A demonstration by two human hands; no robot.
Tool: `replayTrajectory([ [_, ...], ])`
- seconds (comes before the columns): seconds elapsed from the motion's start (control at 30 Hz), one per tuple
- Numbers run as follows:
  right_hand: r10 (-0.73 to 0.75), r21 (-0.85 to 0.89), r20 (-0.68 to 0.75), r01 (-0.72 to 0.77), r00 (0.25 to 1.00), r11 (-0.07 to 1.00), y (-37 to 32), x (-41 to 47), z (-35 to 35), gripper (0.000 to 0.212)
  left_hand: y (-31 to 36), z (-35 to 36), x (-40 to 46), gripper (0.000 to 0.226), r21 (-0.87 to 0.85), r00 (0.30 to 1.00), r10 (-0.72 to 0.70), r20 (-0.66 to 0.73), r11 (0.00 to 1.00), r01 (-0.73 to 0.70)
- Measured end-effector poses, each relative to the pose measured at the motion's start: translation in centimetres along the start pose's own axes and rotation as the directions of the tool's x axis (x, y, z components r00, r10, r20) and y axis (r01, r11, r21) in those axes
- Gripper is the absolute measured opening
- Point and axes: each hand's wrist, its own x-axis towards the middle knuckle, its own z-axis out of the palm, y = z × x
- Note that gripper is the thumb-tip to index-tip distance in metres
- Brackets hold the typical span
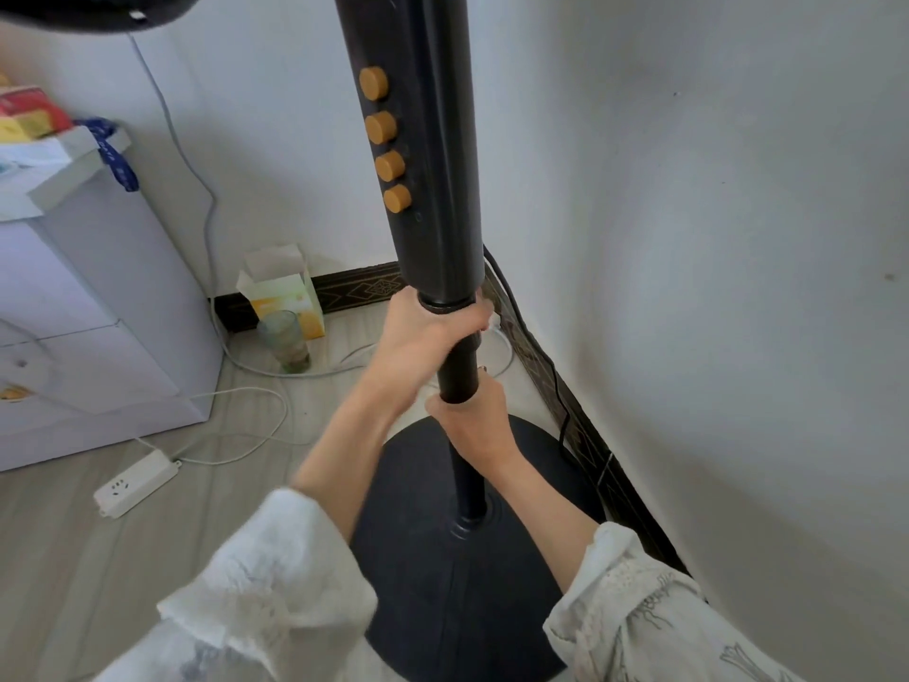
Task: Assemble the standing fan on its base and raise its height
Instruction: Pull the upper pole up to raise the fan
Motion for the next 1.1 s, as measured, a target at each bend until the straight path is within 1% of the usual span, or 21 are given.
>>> replayTrajectory([
  [0.07,-0.044,-0.024,-0.003,0.043,0.999,0.999,0.1,0.1,0.2,0.028,-0.4,2.7,-0.9,0.017,-0.029,0.936,0.009,-0.353,0.999,-0.02],
  [0.13,-0.059,-0.033,0.017,0.059,0.998,0.998,0.1,0.0,0.2,0.034,-0.5,3.9,-1.5,0.025,-0.058,0.871,0.016,-0.491,0.997,-0.051],
  [0.2,-0.041,-0.034,0.038,0.042,0.998,0.999,0.1,0.0,-0.1,0.019,-0.4,2.5,-1.1,0.022,-0.064,0.936,0.007,-0.353,0.997,-0.032],
  [0.27,0.021,-0.016,0.034,-0.02,0.999,1.0,0.1,0.1,-0.3,0.016,0.1,0.0,-0.1,0.018,0.006,0.999,-0.009,0.052,1.0,0.009],
  [0.3,0.04,-0.007,0.032,-0.04,0.999,0.999,0.1,0.1,-0.3,0.018,0.4,-1.2,0.2,0.016,0.03,0.973,-0.019,0.231,0.999,0.013],
  [0.33,0.047,-0.005,0.03,-0.047,0.998,0.999,0.2,0.2,-0.2,0.02,0.4,-1.8,0.4,0.015,0.033,0.947,-0.018,0.32,0.999,0.008],
  [0.37,0.043,-0.003,0.03,-0.043,0.999,0.999,0.2,0.1,-0.2,0.02,0.3,-1.7,0.5,0.013,0.04,0.953,-0.012,0.304,0.999,0.0],
  [0.43,0.014,-0.009,0.021,-0.014,1.0,1.0,0.2,0.2,-0.1,0.018,0.0,0.1,0.0,0.012,0.028,1.0,0.009,-0.001,1.0,-0.009],
  [0.5,-0.026,0.017,0.019,0.026,0.999,1.0,0.2,0.3,0.0,0.026,-0.5,3.0,-0.9,0.019,0.015,0.915,0.016,-0.402,1.0,-0.011],
  [0.57,-0.026,0.001,0.037,0.026,0.999,1.0,0.4,0.4,0.0,0.037,-0.7,4.5,-1.5,0.025,0.006,0.832,0.06,-0.551,0.998,-0.068],
  [0.63,-0.043,-0.057,0.067,0.047,0.997,0.997,0.3,0.4,-0.3,0.026,-0.8,3.0,-1.0,0.022,-0.016,0.904,0.059,-0.423,0.997,-0.073],
  [0.7,0.0,-0.016,0.079,0.001,0.997,1.0,0.2,0.3,-0.6,0.017,-0.1,0.3,-0.1,0.015,0.011,0.999,0.039,-0.002,0.999,-0.039],
  [0.73,0.017,0.003,0.082,-0.018,0.997,1.0,0.1,0.4,-0.6,0.018,0.2,-0.9,0.2,0.013,0.014,0.978,0.031,0.206,0.999,-0.034],
  [0.77,0.025,0.014,0.085,-0.026,0.996,1.0,0.2,0.4,-0.7,0.021,0.5,-1.7,0.6,0.014,-0.002,0.943,0.019,0.333,1.0,-0.02],
  [0.8,0.033,0.013,0.088,-0.034,0.996,0.999,0.1,0.4,-0.7,0.023,0.5,-1.9,0.9,0.014,-0.011,0.93,0.013,0.368,1.0,-0.01],
  [0.83,0.035,0.013,0.091,-0.036,0.995,0.999,0.1,0.4,-0.7,0.023,0.4,-1.6,0.9,0.014,-0.008,0.95,0.017,0.311,1.0,-0.016],
  [0.9,0.009,0.007,0.074,-0.009,0.997,1.0,0.2,0.4,-0.6,0.023,-0.1,0.3,0.3,0.011,0.009,1.0,0.026,-0.007,1.0,-0.026],
  [0.97,-0.033,-0.012,0.065,0.034,0.997,0.999,0.3,0.4,-0.4,0.032,-0.5,3.2,-0.7,0.02,0.024,0.92,0.022,-0.391,1.0,-0.014],
  [1.0,-0.041,-0.038,0.075,0.044,0.996,0.998,0.4,0.4,-0.4,0.038,-0.5,4.1,-1.2,0.026,0.047,0.861,0.046,-0.506,0.999,-0.025],
  [1.03,-0.046,-0.063,0.084,0.052,0.995,0.997,0.4,0.3,-0.4,0.038,-0.7,4.2,-1.4,0.028,0.059,0.843,0.074,-0.532,0.997,-0.05],
  [1.1,-0.035,-0.059,0.101,0.041,0.994,0.997,0.4,0.4,-0.6,0.019,-0.7,2.5,-0.9,0.022,0.021,0.933,0.082,-0.351,0.997,-0.08],
])
